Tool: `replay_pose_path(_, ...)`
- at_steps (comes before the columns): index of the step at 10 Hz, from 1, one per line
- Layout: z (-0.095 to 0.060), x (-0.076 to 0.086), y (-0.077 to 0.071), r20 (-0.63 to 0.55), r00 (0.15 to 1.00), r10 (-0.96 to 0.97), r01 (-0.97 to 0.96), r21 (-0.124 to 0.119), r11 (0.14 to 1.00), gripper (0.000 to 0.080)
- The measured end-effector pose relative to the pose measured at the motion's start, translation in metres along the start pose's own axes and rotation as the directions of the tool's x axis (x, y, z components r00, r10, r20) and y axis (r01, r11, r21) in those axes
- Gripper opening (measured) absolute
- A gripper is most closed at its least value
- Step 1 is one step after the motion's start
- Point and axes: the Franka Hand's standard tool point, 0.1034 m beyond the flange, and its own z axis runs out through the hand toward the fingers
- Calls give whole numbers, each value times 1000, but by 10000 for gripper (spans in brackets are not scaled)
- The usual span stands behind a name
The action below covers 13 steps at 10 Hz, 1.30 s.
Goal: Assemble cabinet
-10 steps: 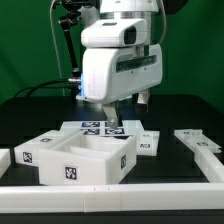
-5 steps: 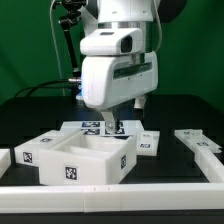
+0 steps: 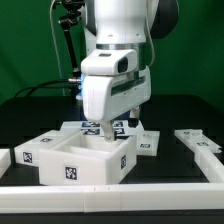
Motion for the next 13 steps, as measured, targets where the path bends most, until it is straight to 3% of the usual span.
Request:
replay_pose_path(3, 9, -3, -3, 7, 1000, 5, -5, 15, 1000, 796)
replay_pose_path(8, 18, -2, 4, 9, 1000, 17, -17, 22, 1000, 794)
replay_pose_path(9, 17, 2, 5, 5, 1000, 27, -28, 17, 999, 631)
replay_pose_path(10, 16, 4, 7, 3, 1000, 27, -27, 14, 1000, 631)
replay_pose_path(11, 14, 6, 9, 0, 1000, 27, -27, 10, 1000, 380)
replay_pose_path(12, 15, 5, 9, 1, 1000, 27, -27, 11, 1000, 380)
replay_pose_path(13, 15, 5, 9, 1, 1000, 27, -27, 11, 1000, 184)
